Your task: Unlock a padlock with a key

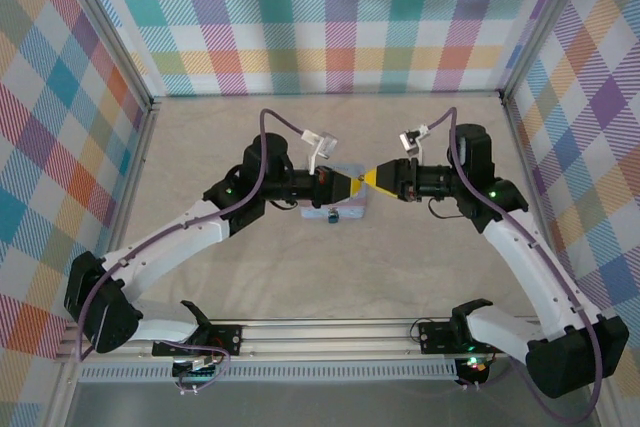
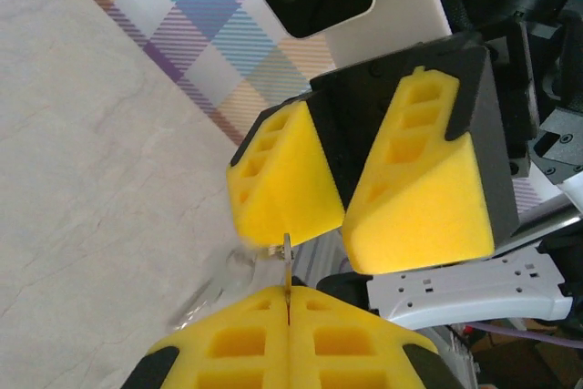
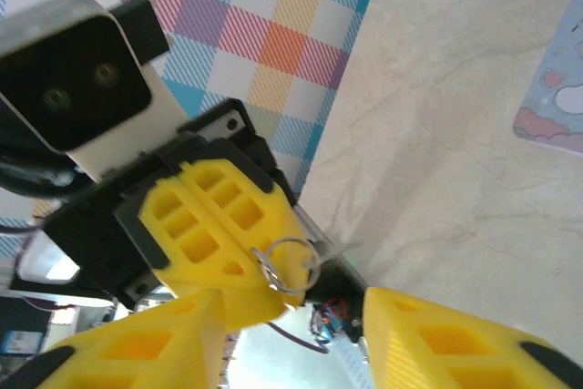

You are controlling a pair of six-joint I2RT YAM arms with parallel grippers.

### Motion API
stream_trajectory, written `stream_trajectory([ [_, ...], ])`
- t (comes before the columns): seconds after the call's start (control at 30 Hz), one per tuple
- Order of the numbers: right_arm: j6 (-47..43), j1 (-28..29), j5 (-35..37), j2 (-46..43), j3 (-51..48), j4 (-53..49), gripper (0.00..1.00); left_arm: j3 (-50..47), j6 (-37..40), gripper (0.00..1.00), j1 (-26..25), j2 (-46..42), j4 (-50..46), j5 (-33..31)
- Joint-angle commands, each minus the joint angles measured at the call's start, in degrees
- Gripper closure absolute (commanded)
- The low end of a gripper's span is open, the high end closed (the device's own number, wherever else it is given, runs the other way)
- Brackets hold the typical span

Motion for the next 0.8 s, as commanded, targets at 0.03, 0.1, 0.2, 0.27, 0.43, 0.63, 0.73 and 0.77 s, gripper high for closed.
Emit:
stream_trajectory([
  [0.03, -2.5, -0.2, -0.1, -2.1, -1.7, 2.2, 0.54, 5.5, 5.5, 1.00, -0.6, 0.4, -10.5, 1.2],
  [0.1, -2.7, -0.2, -1.1, -2.3, -2.2, 3.8, 0.56, 6.8, 6.5, 1.00, -0.6, 0.9, -12.7, 3.3],
  [0.2, -2.8, -0.2, -2.3, -3.1, -2.7, 5.9, 0.61, 8.5, 7.8, 1.00, -0.6, 1.7, -15.7, 6.2],
  [0.27, -2.7, -0.3, -2.7, -3.7, -2.9, 7.4, 0.61, 9.3, 8.5, 1.00, -0.6, 2.1, -17.0, 7.7],
  [0.43, -2.3, -0.2, -4.0, -4.5, -3.0, 10.1, 0.54, 10.3, 9.4, 1.00, -0.6, 2.7, -19.9, 10.5],
  [0.63, 0.1, 0.5, -7.2, -3.7, -4.5, 14.9, 0.59, 10.2, 9.3, 1.00, -0.8, 2.6, -19.4, 10.8],
  [0.73, -1.3, 1.3, -7.3, -3.0, -4.3, 13.5, 0.59, 10.2, 9.2, 1.00, -0.8, 2.6, -18.9, 10.9],
  [0.77, -1.6, 1.5, -7.1, -2.9, -4.3, 12.9, 0.58, 10.3, 9.1, 1.00, -0.8, 2.6, -18.9, 11.0],
])
